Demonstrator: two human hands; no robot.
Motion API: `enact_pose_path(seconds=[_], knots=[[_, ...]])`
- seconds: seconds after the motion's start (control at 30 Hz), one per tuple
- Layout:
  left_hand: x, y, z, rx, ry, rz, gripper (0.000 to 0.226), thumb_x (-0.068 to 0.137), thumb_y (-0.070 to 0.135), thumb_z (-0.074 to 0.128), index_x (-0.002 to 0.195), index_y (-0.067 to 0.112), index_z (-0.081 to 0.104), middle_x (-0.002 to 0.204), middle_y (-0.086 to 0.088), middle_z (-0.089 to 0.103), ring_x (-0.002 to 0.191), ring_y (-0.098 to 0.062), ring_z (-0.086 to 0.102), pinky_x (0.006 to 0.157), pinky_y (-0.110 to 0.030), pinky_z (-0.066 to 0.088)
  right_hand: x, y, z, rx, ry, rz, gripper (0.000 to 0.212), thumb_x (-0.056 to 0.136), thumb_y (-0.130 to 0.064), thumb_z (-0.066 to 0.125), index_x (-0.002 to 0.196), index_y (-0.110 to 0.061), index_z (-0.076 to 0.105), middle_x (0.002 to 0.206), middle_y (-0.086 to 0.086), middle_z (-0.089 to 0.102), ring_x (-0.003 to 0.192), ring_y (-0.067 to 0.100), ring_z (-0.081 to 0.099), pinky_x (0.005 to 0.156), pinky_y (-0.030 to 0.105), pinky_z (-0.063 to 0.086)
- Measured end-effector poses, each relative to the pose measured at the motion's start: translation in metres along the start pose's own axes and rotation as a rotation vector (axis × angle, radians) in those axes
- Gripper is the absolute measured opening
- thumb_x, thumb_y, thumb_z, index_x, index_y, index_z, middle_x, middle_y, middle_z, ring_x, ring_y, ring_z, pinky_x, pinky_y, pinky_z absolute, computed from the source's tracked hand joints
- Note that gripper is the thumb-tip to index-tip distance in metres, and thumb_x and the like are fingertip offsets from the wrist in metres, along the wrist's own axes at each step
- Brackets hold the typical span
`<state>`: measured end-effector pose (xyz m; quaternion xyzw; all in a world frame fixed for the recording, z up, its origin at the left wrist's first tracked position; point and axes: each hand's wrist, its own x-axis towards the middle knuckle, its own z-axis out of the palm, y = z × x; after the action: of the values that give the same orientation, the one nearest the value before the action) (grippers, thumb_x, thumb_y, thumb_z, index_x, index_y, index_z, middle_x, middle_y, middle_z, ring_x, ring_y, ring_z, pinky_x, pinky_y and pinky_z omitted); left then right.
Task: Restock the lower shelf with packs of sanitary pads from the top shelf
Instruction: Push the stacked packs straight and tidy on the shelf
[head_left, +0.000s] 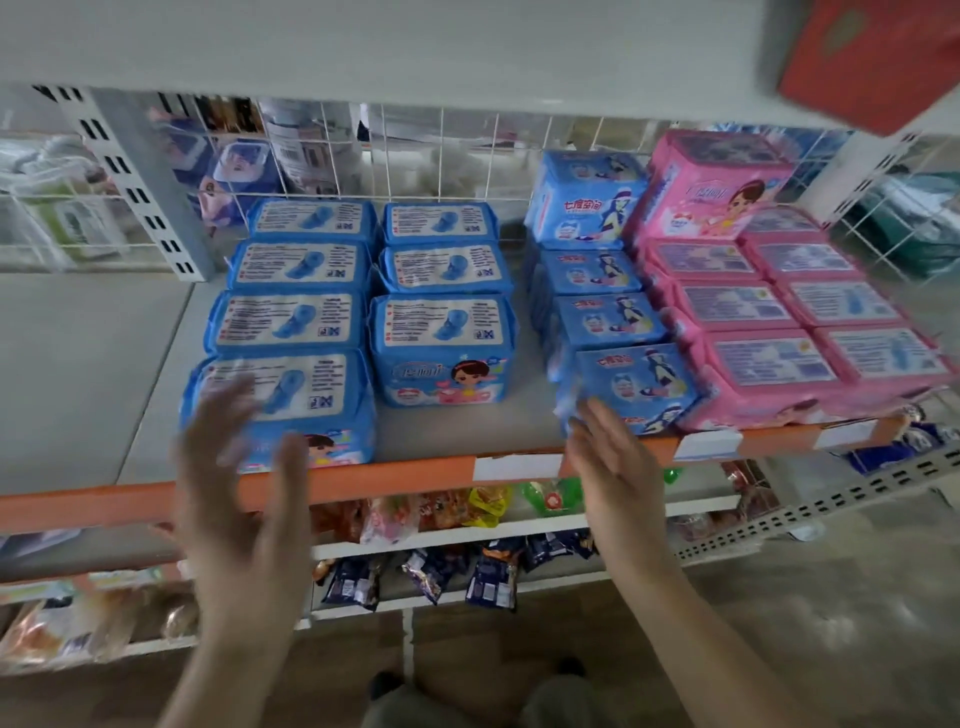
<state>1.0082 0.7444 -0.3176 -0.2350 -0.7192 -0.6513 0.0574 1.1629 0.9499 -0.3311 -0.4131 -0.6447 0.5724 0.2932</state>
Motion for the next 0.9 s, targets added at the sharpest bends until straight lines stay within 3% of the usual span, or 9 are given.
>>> enact_pose_path(seconds=[0.07, 0.13, 0.23, 0.37, 0.53, 0.67, 0.73, 0.83, 0.9], knots=[[-0.028, 0.027, 0.038, 0.123, -0.077, 0.152, 0.047, 0.093, 0.032, 0.061, 0.133, 0.008, 0.053, 0.14, -0.007, 0.056, 0.118, -0.039, 0.06, 0.096, -0.055, 0.051, 0.003, 0.003, -0.024, 0.133, 0.041, 0.113, 0.02, 0.095, -0.011, 0.066, 0.111, -0.02, 0.073, 0.114, 0.001, 0.075, 0.111, 0.008, 0.067, 0.101, 0.033, 0.052], [-0.045, 0.04, 0.076, 0.21, -0.138, 0.184, 0.044, 0.09, 0.031, 0.064, 0.13, 0.013, 0.056, 0.135, -0.002, 0.059, 0.125, -0.023, 0.058, 0.104, -0.036, 0.047, 0.01, 0.0, -0.046, 0.241, 0.058, 0.191, 0.01, 0.093, -0.008, 0.066, 0.093, -0.01, 0.076, 0.1, 0.013, 0.077, 0.103, 0.025, 0.071, 0.098, 0.045, 0.055], [-0.056, 0.057, 0.133, 0.262, -0.355, -0.152, 0.06, 0.087, 0.041, 0.072, 0.14, 0.038, 0.045, 0.133, 0.015, 0.057, 0.126, -0.01, 0.054, 0.108, -0.038, 0.045, 0.025, -0.001, -0.077, 0.258, 0.021, 0.279, 0.018, 0.096, -0.004, 0.06, 0.085, -0.004, 0.074, 0.094, 0.021, 0.075, 0.096, 0.034, 0.071, 0.094, 0.044, 0.056], [-0.058, 0.062, 0.199, 0.483, -0.571, -0.208, 0.084, 0.087, 0.04, 0.075, 0.155, 0.031, 0.026, 0.156, 0.007, 0.039, 0.14, -0.018, 0.039, 0.109, -0.031, 0.034, 0.049, -0.002, -0.104, 0.253, -0.09, 0.361, 0.013, 0.095, 0.0, 0.059, 0.092, 0.003, 0.071, 0.093, 0.022, 0.073, 0.092, 0.033, 0.069, 0.091, 0.04, 0.056], [-0.039, 0.032, 0.241, 0.522, -0.541, -0.209, 0.075, 0.08, 0.029, 0.082, 0.141, 0.023, 0.039, 0.127, -0.002, 0.065, 0.112, -0.024, 0.064, 0.075, -0.026, 0.044, 0.075, 0.003, -0.115, 0.115, -0.266, 0.271, 0.012, 0.088, -0.013, 0.063, 0.084, -0.007, 0.072, 0.095, 0.02, 0.075, 0.1, 0.038, 0.07, 0.093, 0.049, 0.056], [-0.029, 0.02, 0.243, 0.577, -0.529, -0.242, 0.06, 0.086, 0.027, 0.078, 0.138, 0.02, 0.048, 0.124, -0.004, 0.069, 0.109, -0.027, 0.066, 0.073, -0.029, 0.045, 0.078, 0.001, -0.124, 0.08, -0.368, 0.299, 0.017, 0.092, -0.015, 0.061, 0.085, -0.001, 0.068, 0.108, 0.03, 0.067, 0.108, 0.049, 0.06, 0.098, 0.061, 0.047], [-0.029, 0.024, 0.243, 0.562, -0.522, -0.25, 0.058, 0.086, 0.026, 0.077, 0.137, 0.018, 0.049, 0.124, -0.006, 0.068, 0.11, -0.029, 0.066, 0.078, -0.036, 0.053, 0.074, 0.003, -0.14, 0.063, -0.391, 0.238, 0.018, 0.098, -0.01, 0.057, 0.089, -0.01, 0.072, 0.105, 0.023, 0.071, 0.105, 0.043, 0.065, 0.097, 0.055, 0.05], [-0.042, 0.037, 0.241, 0.596, -0.439, -0.228, 0.064, 0.086, 0.022, 0.077, 0.141, 0.014, 0.045, 0.134, -0.01, 0.061, 0.12, -0.033, 0.059, 0.085, -0.037, 0.048, 0.059, 0.008, -0.184, 0.067, -0.171, -0.054, 0.02, 0.1, -0.018, 0.058, 0.092, -0.022, 0.076, 0.09, 0.003, 0.076, 0.086, 0.031, 0.07, 0.081, 0.045, 0.057], [-0.065, 0.052, 0.238, 0.603, -0.377, -0.178, 0.082, 0.084, 0.03, 0.079, 0.152, 0.015, 0.034, 0.152, -0.006, 0.044, 0.137, -0.029, 0.042, 0.101, -0.043, 0.044, 0.059, 0.011, -0.22, 0.096, 0.071, -0.227, 0.018, 0.099, -0.013, 0.058, 0.093, -0.019, 0.074, 0.089, -0.002, 0.076, 0.081, 0.024, 0.069, 0.076, 0.031, 0.056]])
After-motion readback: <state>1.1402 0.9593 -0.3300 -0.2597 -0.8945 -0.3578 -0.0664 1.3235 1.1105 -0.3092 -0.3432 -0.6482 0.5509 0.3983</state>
